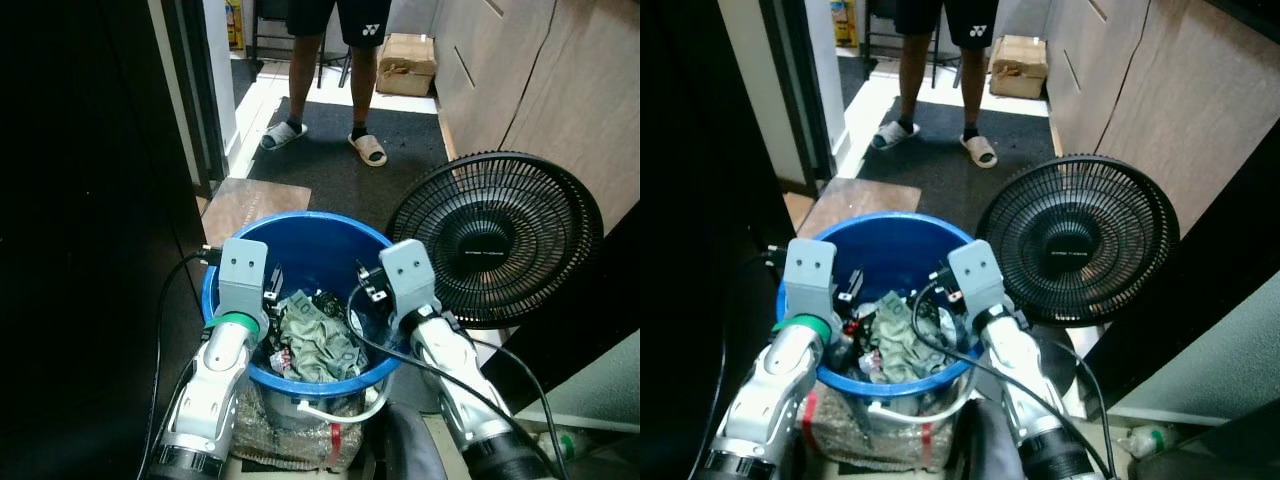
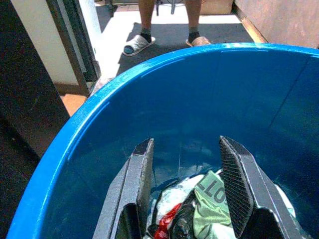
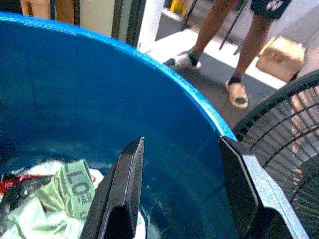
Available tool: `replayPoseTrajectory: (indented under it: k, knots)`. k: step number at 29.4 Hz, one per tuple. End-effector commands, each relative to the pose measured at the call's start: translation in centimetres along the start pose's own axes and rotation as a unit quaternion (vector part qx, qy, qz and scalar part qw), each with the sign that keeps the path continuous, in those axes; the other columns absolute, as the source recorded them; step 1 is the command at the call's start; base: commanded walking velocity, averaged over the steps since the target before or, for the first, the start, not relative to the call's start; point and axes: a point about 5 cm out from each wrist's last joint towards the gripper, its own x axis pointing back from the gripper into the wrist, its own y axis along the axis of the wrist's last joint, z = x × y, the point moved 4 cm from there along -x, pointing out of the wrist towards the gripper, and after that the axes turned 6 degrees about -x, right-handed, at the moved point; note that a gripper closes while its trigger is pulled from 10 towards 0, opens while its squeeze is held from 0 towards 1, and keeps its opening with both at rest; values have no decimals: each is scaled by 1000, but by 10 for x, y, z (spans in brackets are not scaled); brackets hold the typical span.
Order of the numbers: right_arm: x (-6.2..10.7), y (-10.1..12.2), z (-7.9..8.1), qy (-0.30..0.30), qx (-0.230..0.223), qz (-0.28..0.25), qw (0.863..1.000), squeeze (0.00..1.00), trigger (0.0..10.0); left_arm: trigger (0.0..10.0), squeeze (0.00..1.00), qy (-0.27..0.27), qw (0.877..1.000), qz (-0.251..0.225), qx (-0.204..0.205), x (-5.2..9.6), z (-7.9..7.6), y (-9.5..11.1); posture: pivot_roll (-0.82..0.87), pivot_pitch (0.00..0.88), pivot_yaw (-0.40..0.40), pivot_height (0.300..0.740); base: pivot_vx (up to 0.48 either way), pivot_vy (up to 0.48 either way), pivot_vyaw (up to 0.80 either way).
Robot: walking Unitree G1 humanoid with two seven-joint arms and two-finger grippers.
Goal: Clothes washing
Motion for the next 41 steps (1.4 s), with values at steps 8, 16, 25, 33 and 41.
replayPoseTrajectory:
  k: [8, 16, 25, 33, 41]
  knots:
    - [-20, 41, -18, 13, 7, -29, 999, 0, 10000, 10000, 0, 7, 1000, 30, 3, 3, 1, -16, 90, 66, -33, 487, 0, 0, 0]
    - [-27, 20, -4, 56, -10, 14, 998, 0, 10000, 10000, 0, 9, 999, 33, 2, 3, 1, -18, 99, 76, -34, 487, 0, 0, 0]
    - [-21, -27, 53, 192, -54, 104, 974, 0, 10000, 10000, 0, 28, 998, 51, -5, 11, 17, -28, 128, 100, -40, 487, 0, 0, 0]
    - [-12, -43, 92, 273, -38, 134, 952, 0, 10000, 10000, 0, 36, 997, 60, -13, 20, 21, -32, 172, 153, -49, 487, 0, 0, 0]
    - [-8, -60, 97, 271, -13, 158, 950, 0, 10000, 10000, 0, 40, 997, 67, -19, 27, 25, -35, 176, 163, -48, 487, 0, 0, 0]
